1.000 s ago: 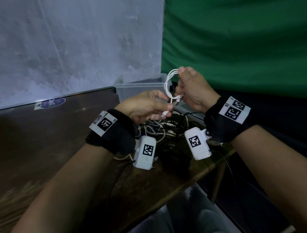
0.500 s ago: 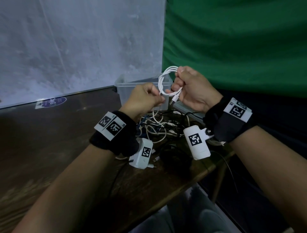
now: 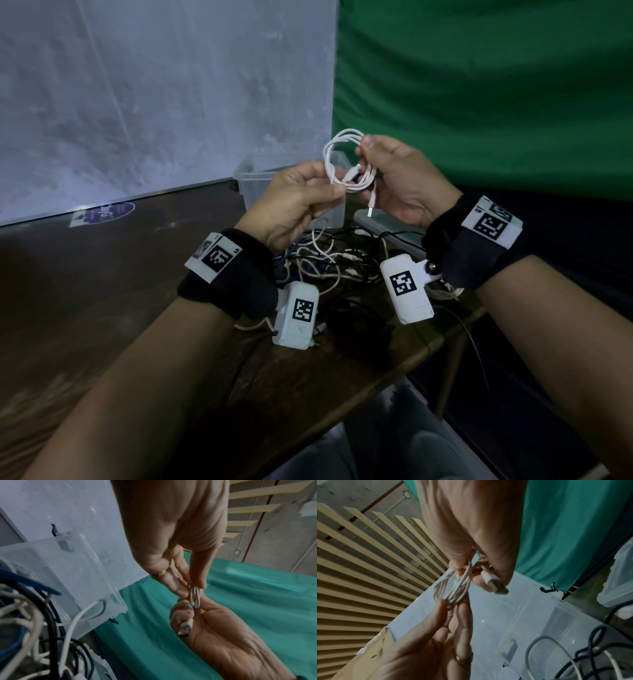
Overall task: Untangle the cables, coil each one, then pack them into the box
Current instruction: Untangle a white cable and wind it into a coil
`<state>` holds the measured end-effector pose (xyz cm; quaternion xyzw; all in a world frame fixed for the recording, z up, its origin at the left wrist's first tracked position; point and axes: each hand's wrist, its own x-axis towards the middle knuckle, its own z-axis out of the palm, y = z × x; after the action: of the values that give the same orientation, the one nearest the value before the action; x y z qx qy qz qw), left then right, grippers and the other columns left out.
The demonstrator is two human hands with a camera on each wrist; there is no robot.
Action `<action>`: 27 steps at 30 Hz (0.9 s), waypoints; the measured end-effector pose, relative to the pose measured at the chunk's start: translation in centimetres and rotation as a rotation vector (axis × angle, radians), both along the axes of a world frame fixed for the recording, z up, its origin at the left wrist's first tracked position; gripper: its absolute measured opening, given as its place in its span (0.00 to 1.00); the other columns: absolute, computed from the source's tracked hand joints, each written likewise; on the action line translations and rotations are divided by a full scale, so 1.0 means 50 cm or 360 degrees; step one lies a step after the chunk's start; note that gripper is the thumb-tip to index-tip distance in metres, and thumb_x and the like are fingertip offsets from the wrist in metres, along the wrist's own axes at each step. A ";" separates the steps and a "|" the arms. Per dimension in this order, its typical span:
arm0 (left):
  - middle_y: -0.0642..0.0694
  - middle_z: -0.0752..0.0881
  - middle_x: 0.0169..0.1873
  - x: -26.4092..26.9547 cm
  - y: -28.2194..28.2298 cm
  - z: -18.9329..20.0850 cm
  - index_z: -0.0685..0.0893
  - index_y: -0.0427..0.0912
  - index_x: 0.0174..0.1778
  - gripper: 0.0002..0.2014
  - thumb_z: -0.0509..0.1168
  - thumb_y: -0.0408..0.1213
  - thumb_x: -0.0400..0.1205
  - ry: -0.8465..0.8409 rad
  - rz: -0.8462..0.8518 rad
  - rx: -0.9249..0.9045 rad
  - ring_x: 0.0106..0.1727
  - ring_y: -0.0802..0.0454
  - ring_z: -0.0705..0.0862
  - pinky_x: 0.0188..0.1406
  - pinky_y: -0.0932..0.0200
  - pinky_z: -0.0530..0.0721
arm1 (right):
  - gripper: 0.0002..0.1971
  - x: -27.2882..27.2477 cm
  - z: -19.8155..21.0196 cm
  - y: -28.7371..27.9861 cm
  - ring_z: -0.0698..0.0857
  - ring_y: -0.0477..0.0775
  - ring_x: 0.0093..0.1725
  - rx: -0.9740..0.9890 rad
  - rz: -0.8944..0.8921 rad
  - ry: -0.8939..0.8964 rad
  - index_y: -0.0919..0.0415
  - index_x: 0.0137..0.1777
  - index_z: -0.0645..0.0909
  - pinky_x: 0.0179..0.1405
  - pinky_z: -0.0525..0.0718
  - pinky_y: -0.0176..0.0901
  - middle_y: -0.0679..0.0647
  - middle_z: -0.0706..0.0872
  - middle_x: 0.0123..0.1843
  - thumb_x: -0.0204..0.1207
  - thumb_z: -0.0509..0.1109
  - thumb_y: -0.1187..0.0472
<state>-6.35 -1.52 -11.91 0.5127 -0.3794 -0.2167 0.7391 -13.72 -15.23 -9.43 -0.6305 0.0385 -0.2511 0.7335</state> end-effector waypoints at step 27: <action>0.49 0.89 0.29 -0.001 0.012 0.005 0.82 0.34 0.46 0.06 0.60 0.25 0.82 0.0185 -0.0005 0.0401 0.30 0.58 0.88 0.31 0.71 0.84 | 0.05 0.004 -0.023 0.001 0.78 0.47 0.27 -0.0353 0.0106 0.0023 0.67 0.44 0.83 0.25 0.77 0.33 0.57 0.82 0.33 0.77 0.67 0.73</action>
<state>-6.39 -0.91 -11.67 0.5874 -0.3064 -0.2931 0.6893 -13.50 -15.19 -10.60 -0.7105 -0.0053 -0.2247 0.6668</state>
